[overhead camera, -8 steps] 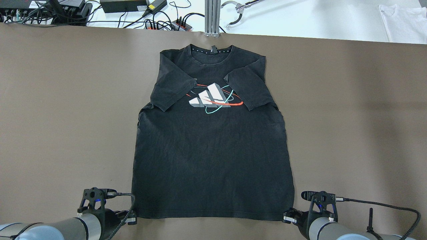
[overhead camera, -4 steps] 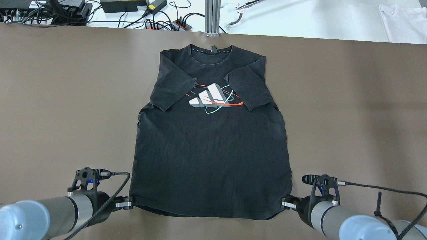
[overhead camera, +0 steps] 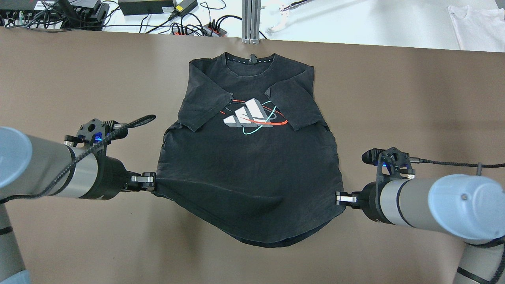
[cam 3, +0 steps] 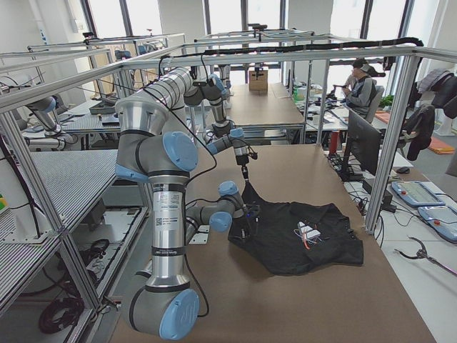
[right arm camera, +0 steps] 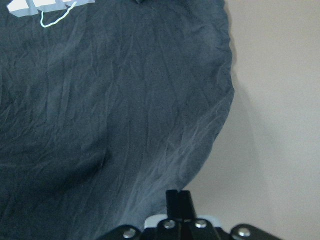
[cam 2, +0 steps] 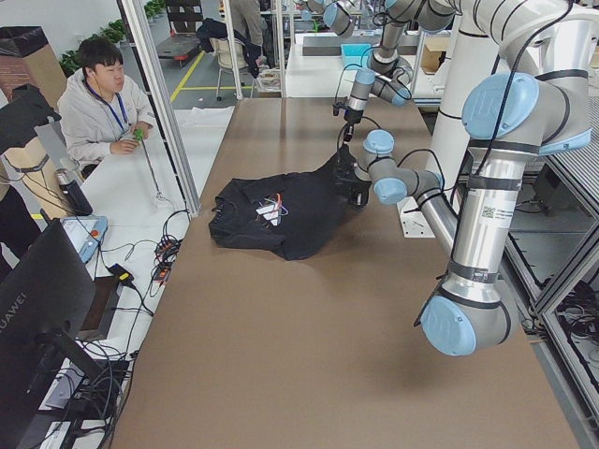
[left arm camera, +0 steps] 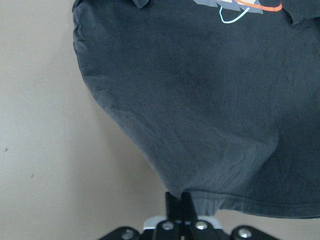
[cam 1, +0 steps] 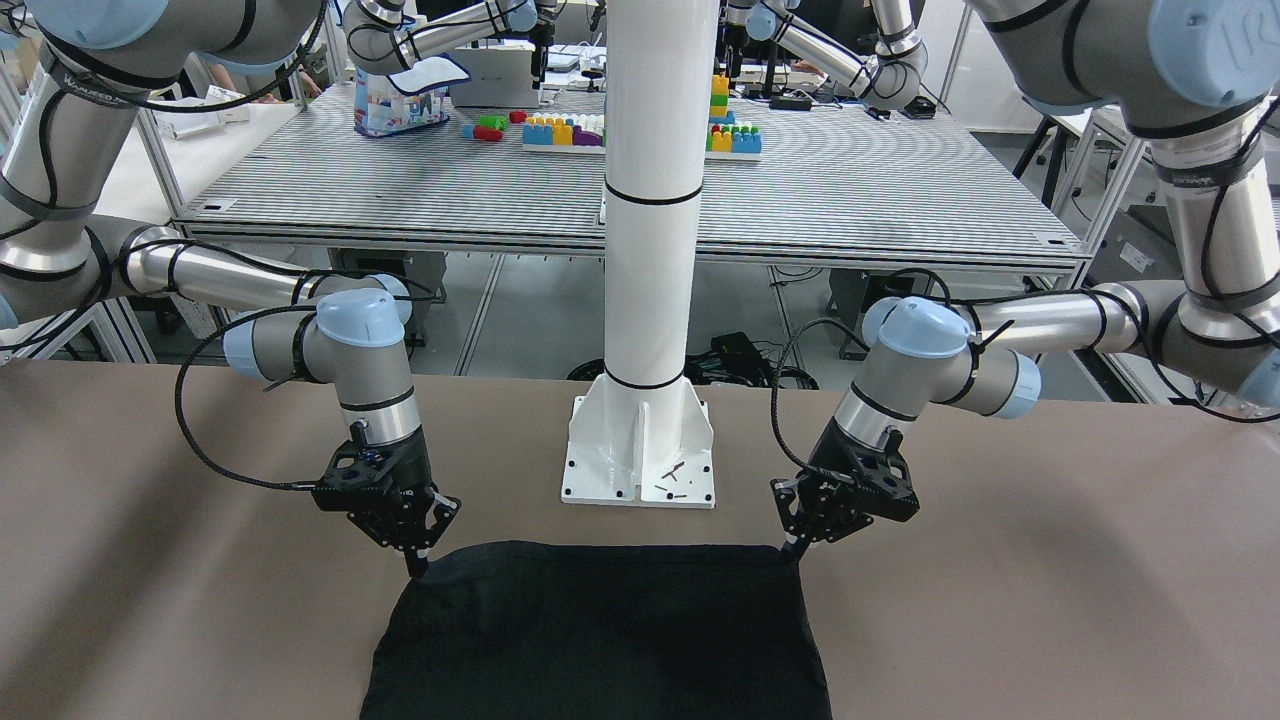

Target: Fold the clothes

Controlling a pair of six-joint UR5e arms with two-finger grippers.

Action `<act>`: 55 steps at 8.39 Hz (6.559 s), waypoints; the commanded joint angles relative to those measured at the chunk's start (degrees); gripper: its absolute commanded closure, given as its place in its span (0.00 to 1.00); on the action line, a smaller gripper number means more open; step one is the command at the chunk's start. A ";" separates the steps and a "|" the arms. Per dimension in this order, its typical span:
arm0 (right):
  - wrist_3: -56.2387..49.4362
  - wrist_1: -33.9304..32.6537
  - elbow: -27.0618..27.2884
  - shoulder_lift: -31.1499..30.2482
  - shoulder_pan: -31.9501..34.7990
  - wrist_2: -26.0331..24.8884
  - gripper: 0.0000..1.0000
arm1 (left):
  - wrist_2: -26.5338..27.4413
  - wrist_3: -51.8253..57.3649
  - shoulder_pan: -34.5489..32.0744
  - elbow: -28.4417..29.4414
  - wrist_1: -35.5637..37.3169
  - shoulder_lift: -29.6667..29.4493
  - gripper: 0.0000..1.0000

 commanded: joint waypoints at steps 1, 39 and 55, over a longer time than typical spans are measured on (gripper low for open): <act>-3.96 -3.02 7.61 -3.36 0.33 11.58 1.00 | -10.64 3.43 -2.10 -4.47 5.47 -0.16 1.00; -13.63 6.81 -28.48 12.61 11.29 4.41 0.06 | -0.31 18.37 -4.85 19.34 -6.03 -0.25 0.00; -13.81 6.99 -28.57 12.53 10.41 4.23 0.06 | 4.71 16.79 8.20 21.08 -18.87 8.48 1.00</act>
